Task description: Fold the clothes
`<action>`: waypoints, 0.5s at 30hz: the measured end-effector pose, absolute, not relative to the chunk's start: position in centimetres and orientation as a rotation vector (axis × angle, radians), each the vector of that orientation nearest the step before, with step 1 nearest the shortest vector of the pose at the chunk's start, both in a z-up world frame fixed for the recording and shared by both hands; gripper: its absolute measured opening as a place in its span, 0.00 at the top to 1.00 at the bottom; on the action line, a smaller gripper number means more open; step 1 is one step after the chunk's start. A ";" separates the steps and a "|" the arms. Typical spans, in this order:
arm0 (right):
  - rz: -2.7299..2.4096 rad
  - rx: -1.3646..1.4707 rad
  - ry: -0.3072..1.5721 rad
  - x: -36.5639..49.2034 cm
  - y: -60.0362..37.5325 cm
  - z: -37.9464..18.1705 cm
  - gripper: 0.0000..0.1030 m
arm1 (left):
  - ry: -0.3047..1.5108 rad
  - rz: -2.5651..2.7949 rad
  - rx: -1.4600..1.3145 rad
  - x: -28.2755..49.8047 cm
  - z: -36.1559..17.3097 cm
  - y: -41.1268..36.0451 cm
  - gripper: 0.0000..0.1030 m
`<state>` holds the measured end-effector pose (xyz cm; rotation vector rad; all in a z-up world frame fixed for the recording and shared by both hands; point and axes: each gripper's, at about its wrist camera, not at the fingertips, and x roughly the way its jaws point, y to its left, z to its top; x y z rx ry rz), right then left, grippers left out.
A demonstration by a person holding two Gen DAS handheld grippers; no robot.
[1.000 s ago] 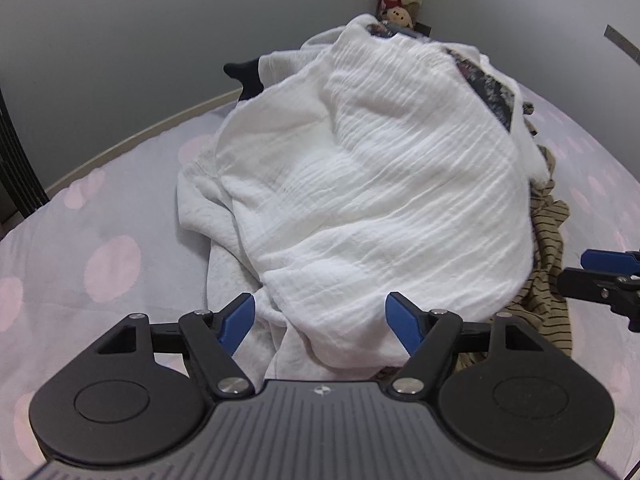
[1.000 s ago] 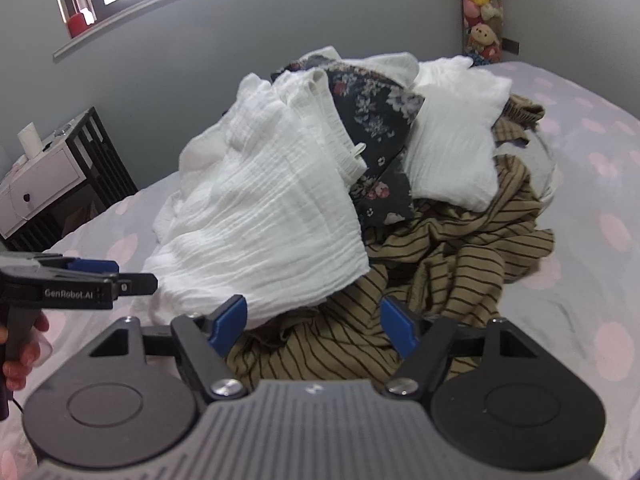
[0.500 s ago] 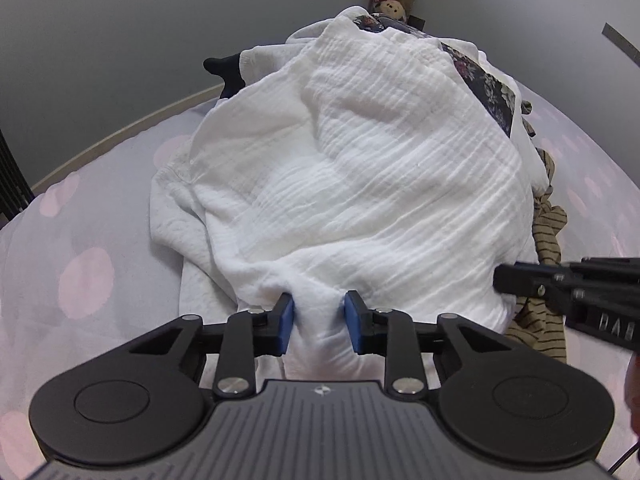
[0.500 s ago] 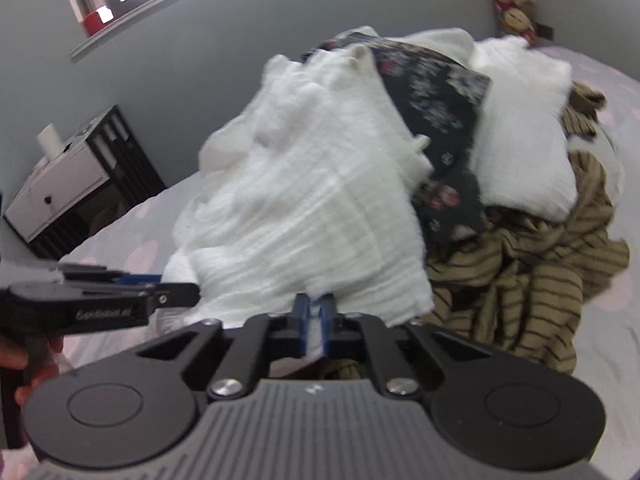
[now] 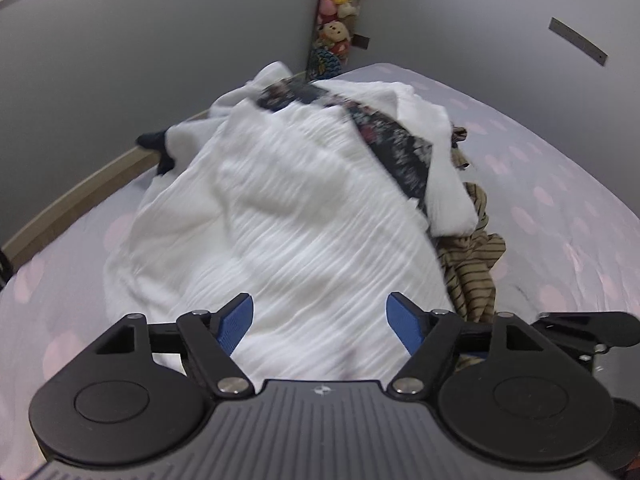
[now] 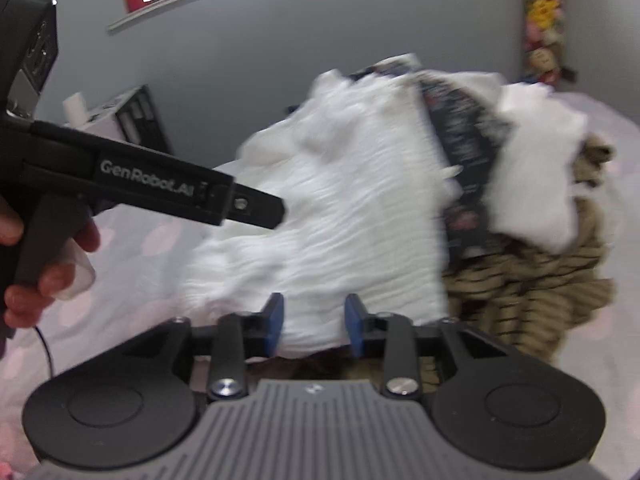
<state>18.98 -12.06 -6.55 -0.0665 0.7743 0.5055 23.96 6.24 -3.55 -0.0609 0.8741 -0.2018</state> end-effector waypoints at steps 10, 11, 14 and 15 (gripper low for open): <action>0.348 -0.058 0.786 23.5 -17.2 -6.8 0.63 | 0.876 -0.140 -0.098 31.3 -4.7 1.4 0.29; 0.347 -0.063 0.792 24.1 -17.2 -7.0 0.63 | 0.885 -0.127 -0.091 31.9 -5.1 1.1 0.29; 0.347 -0.053 0.800 25.6 -17.5 -7.6 0.58 | 0.894 -0.100 -0.052 33.1 -5.9 0.4 0.28; 0.346 -0.047 0.800 26.0 -17.6 -7.8 0.56 | 0.888 -0.103 -0.033 33.2 -6.0 0.3 0.29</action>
